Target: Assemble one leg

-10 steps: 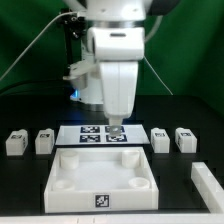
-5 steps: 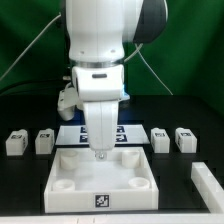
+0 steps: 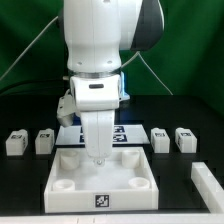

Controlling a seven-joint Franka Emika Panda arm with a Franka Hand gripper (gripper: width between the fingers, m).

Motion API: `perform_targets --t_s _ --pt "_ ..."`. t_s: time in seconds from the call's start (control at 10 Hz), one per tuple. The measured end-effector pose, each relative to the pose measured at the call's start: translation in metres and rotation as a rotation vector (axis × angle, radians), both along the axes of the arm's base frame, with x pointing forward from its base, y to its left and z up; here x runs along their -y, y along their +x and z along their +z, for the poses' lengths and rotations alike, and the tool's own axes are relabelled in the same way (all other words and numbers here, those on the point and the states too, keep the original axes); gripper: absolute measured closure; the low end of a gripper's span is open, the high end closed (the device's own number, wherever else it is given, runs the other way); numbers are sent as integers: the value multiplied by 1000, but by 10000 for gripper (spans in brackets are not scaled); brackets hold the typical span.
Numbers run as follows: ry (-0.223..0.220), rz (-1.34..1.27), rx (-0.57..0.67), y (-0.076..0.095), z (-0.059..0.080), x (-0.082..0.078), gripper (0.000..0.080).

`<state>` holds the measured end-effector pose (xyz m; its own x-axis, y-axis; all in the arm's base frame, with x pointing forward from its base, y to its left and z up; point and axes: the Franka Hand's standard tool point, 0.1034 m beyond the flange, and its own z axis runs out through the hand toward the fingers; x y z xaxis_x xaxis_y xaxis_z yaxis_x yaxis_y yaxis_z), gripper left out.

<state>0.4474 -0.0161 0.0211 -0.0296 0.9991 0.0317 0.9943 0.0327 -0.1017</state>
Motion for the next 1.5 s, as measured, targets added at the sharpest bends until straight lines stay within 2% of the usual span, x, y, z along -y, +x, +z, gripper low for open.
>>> perform_targets --t_s 0.1,0.2,0.3,0.4,0.5,0.6,1.3,1.5 --pt "0 0 0 0 0 0 272" --pt "0 0 0 0 0 0 437" --pt "0 0 0 0 0 0 437" --pt "0 0 0 0 0 0 633" --pt "0 0 0 0 0 0 633" --pt "0 -1 0 0 0 0 742" --pt "0 -1 1 0 0 0 742" --pt "9 8 11 10 0 -14 741"
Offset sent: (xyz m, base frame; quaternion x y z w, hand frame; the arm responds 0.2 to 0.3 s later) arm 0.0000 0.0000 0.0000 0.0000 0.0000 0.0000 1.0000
